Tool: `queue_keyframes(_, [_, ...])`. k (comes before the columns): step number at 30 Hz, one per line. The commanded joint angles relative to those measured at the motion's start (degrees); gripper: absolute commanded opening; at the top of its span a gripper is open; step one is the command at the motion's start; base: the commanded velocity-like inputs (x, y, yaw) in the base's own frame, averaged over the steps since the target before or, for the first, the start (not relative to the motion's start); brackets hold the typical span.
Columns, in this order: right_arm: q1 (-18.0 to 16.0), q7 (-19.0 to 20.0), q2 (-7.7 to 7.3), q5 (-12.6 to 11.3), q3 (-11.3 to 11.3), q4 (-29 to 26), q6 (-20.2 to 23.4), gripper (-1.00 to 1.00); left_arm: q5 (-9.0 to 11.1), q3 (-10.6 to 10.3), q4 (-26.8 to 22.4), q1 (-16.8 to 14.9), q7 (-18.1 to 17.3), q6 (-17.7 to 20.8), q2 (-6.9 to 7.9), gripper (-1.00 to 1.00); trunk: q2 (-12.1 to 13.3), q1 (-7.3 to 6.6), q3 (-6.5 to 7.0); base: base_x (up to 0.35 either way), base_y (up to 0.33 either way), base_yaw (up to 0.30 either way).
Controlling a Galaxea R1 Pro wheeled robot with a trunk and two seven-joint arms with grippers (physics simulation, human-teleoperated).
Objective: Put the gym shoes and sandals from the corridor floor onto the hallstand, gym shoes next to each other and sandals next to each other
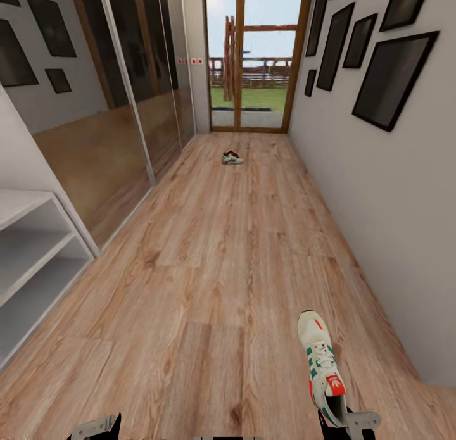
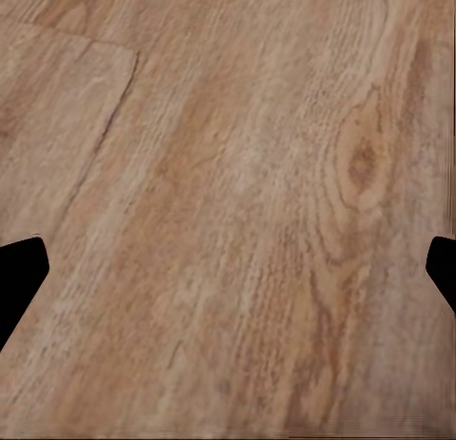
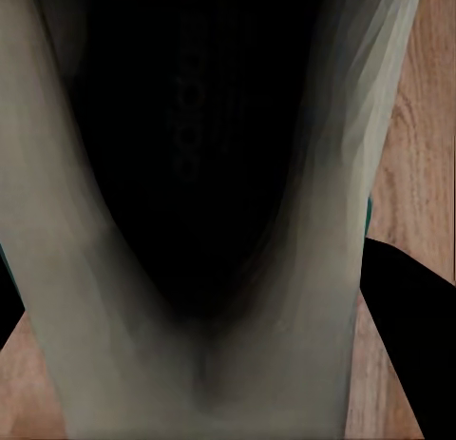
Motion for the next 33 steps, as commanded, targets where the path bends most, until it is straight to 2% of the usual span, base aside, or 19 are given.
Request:
queue_keyframes(1, [-0.02,-0.08,-0.01,0.16,0.03,0.05,-0.16,-1.00,-0.05,0.26,0.00,-0.04,-0.48,-0.12,-0.04,1.00,-0.01,-0.01,0.03,-0.074,-0.266,0.189])
queue_keyframes(16, [-0.02,-0.08,-0.01,0.16,0.01,0.05,-0.18,-1.00,-0.05,0.26,0.00,-0.04,-0.42,-0.03,-0.03,1.00,-0.01,-0.01,1.07,-0.193,-0.216,0.190])
queue_keyframes(27, [-0.02,-0.08,-0.08,0.16,-0.05,-0.10,-0.25,-1.00,0.04,0.18,-0.01,-0.04,-0.81,-0.04,0.13,1.00,-0.01,-0.01,1.84,-0.027,-0.034,0.186])
queue_keyframes(33, [-0.02,-0.08,-0.08,0.16,-0.06,-0.05,-0.25,-1.00,0.04,0.17,-0.01,-0.04,-0.74,-0.03,0.05,1.00,-2.42,1.31,1.18,-0.001,-0.001,0.186])
